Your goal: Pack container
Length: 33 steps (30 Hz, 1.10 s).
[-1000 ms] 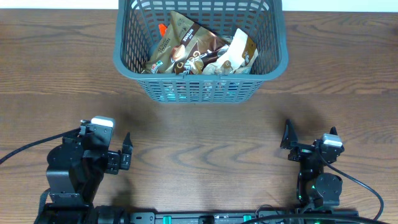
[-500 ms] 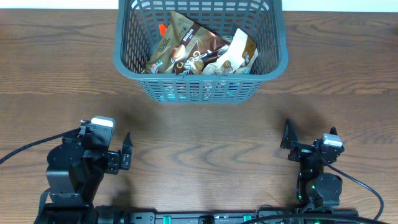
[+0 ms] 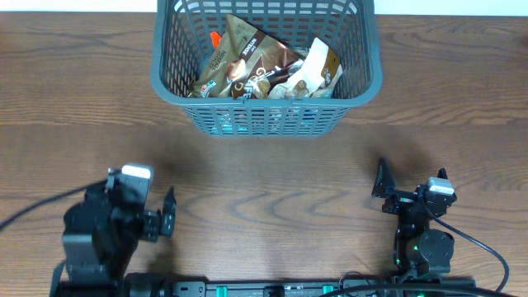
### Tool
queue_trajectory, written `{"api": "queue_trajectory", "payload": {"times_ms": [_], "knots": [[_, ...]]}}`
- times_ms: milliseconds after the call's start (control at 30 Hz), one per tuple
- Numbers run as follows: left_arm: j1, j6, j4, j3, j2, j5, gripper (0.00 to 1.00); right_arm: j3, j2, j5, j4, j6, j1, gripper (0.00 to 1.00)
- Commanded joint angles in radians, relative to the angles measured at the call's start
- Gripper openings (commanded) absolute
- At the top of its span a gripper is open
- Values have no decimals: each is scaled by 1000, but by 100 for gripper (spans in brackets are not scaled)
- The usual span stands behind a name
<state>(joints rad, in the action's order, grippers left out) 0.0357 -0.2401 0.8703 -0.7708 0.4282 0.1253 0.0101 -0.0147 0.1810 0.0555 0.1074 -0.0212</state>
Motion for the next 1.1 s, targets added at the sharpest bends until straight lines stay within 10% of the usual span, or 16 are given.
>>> {"api": "queue_trajectory", "payload": {"times_ms": [0,233,767,1067], "knots": [[3,17,8,39,-123,67,99,-4,9,17,0,19,9,99],[3,18,-56,214,-352,69,99,-4,9,17,0,19,9,99],[9,21,-822,649,-426,-136,98,-4,9,17,0,19,9,99],[10,130,-809,767,-426,-159,98,-4,9,17,0,19,9,99]]}}
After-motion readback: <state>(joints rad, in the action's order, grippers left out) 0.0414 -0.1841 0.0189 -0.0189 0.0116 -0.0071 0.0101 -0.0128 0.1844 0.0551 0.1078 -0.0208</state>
